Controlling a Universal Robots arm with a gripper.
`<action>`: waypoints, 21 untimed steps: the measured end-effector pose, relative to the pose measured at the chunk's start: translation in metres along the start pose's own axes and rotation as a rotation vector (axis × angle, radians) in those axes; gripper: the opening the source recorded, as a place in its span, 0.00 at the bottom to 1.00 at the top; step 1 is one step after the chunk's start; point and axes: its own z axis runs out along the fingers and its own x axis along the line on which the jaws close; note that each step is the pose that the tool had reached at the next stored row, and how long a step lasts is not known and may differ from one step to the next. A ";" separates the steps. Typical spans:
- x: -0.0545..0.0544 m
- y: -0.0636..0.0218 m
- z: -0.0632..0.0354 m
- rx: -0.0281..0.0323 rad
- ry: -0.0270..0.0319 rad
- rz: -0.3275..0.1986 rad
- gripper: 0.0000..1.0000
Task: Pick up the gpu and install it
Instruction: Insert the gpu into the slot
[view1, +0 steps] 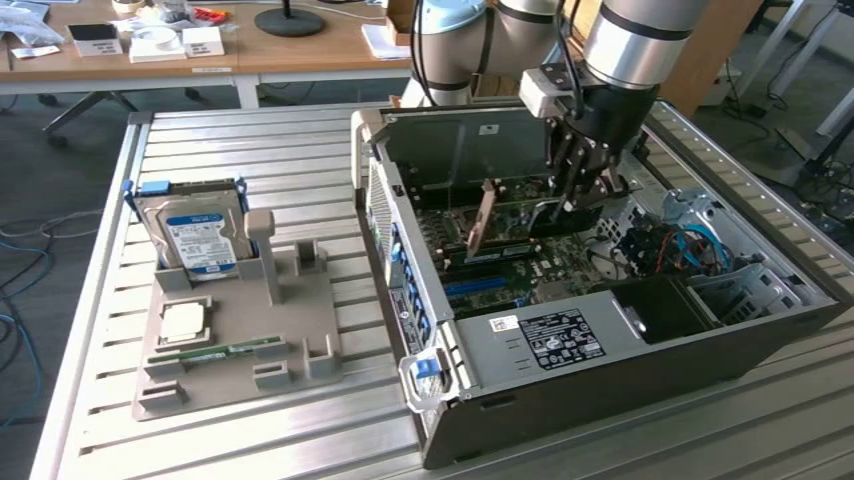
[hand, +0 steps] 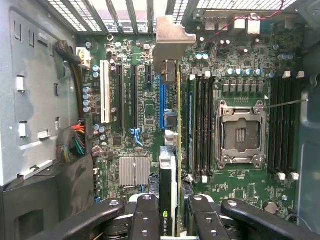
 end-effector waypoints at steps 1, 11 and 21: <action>0.000 0.0000 0.0002 0.0000 0.0002 0.000 0.27; 0.000 0.0020 0.0075 0.0020 0.0000 0.000 0.27; 0.001 0.0075 0.0154 0.0135 0.0000 0.000 0.27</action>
